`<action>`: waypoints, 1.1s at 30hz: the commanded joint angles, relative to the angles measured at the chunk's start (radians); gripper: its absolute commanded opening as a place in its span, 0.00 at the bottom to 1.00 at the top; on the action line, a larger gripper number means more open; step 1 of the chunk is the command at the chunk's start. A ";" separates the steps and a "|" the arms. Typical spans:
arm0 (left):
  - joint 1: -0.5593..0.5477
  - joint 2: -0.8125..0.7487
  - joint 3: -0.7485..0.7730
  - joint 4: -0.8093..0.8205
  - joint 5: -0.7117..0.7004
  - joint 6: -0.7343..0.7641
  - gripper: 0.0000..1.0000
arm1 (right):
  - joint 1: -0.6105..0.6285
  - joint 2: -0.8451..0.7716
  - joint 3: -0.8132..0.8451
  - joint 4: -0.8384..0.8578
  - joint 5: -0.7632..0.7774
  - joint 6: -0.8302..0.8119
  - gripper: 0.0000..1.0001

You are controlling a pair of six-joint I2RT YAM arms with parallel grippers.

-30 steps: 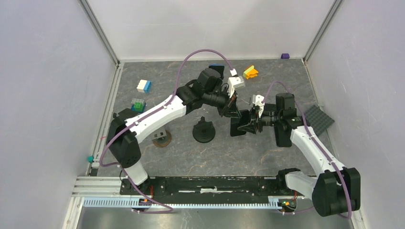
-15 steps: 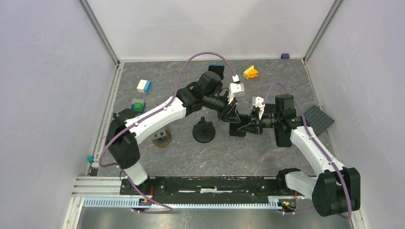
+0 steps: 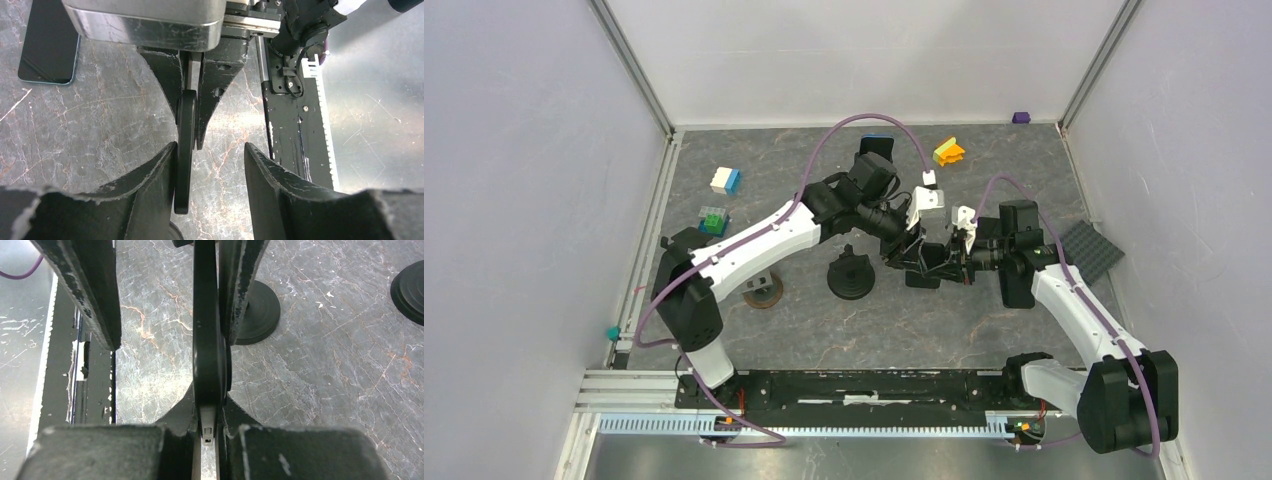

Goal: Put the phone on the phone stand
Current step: Pick up the phone at the center of the board.

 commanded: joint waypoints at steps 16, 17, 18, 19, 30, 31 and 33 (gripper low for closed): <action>-0.006 0.057 0.049 0.018 0.011 0.020 0.40 | 0.001 -0.019 0.053 -0.032 -0.056 -0.054 0.00; -0.006 0.059 0.050 0.017 0.012 0.018 0.40 | 0.001 -0.019 0.053 -0.032 -0.058 -0.054 0.00; -0.006 0.061 0.049 0.017 0.015 0.014 0.39 | 0.001 -0.019 0.051 -0.032 -0.058 -0.053 0.00; -0.006 0.065 0.048 0.018 0.019 0.014 0.39 | 0.000 -0.022 0.051 -0.032 -0.059 -0.053 0.00; -0.006 0.076 0.044 0.035 0.047 -0.003 0.19 | 0.001 -0.030 0.047 -0.032 -0.061 -0.054 0.00; -0.005 0.076 0.043 0.039 0.050 -0.007 0.13 | 0.001 -0.030 0.047 -0.032 -0.061 -0.053 0.00; -0.005 0.075 0.036 0.047 0.063 -0.017 0.02 | 0.001 -0.028 0.047 -0.033 -0.061 -0.053 0.00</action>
